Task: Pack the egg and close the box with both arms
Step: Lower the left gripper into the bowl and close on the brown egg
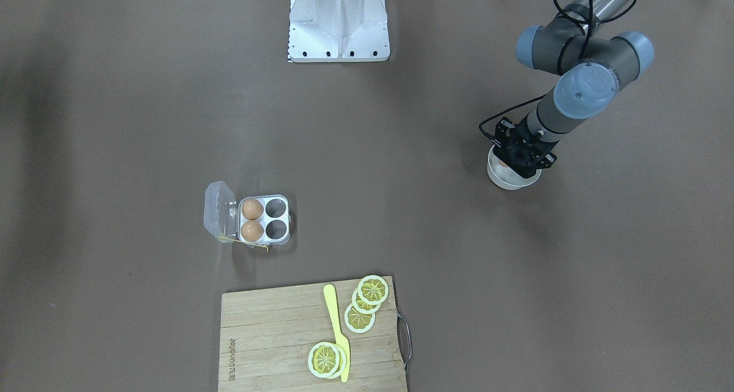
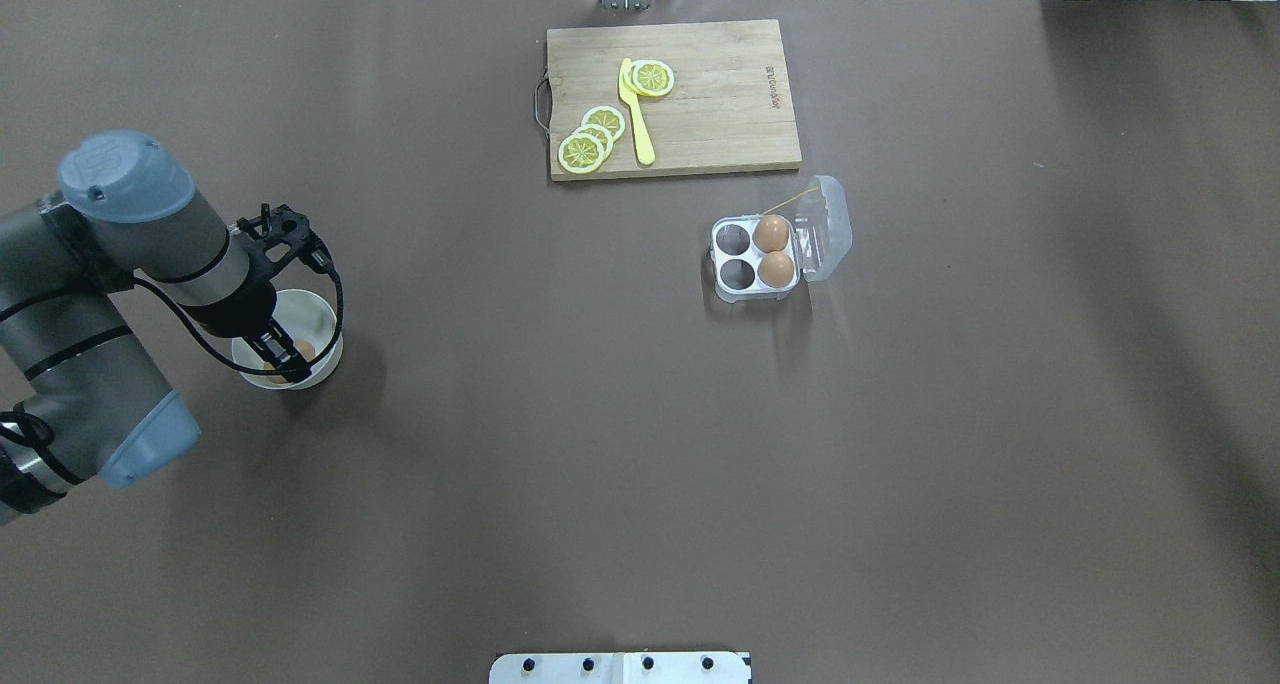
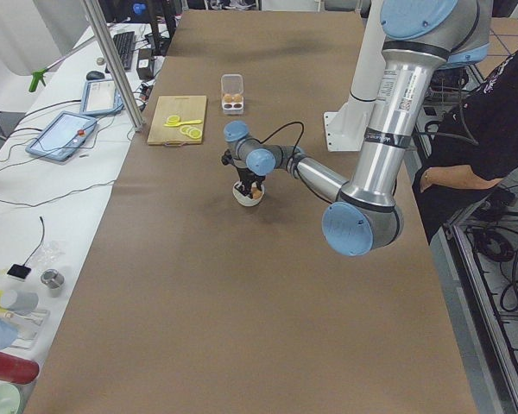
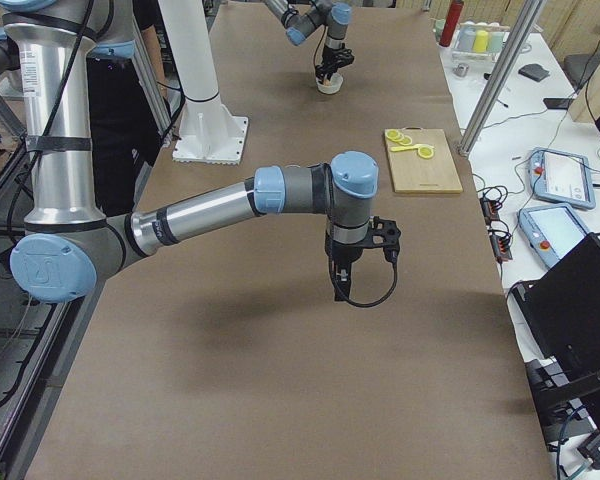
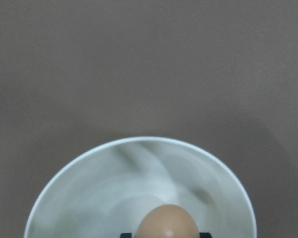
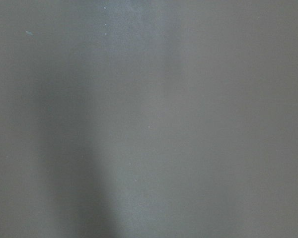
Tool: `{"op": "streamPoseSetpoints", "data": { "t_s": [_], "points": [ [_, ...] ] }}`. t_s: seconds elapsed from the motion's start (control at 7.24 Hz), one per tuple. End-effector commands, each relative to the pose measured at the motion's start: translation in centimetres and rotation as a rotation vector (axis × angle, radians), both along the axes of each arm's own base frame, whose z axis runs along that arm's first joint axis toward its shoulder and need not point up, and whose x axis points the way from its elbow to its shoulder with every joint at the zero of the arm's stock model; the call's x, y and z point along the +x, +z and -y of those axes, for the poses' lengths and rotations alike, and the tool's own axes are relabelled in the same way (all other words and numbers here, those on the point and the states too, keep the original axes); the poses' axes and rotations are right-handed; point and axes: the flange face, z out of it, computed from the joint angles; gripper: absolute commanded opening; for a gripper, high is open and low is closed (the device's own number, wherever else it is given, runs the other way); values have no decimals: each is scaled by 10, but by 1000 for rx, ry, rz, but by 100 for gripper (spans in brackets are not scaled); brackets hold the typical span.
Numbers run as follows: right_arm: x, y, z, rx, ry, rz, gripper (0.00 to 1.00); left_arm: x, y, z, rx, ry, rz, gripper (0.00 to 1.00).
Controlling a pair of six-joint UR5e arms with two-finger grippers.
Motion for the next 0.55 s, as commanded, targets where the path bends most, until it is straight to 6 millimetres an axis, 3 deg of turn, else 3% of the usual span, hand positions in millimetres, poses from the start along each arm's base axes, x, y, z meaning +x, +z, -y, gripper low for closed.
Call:
{"op": "streamPoseSetpoints", "data": {
  "t_s": [0.0,0.28,0.41],
  "points": [
    [0,0,0,-1,0,0,100,-13,-21,-3,31,-11,-34,45],
    [0,1,-1,-4,0,1,100,-50,-54,7,79,-64,-86,46],
    [0,1,-1,-5,0,1,100,-58,-67,12,92,-88,-102,46]
  ]
}}
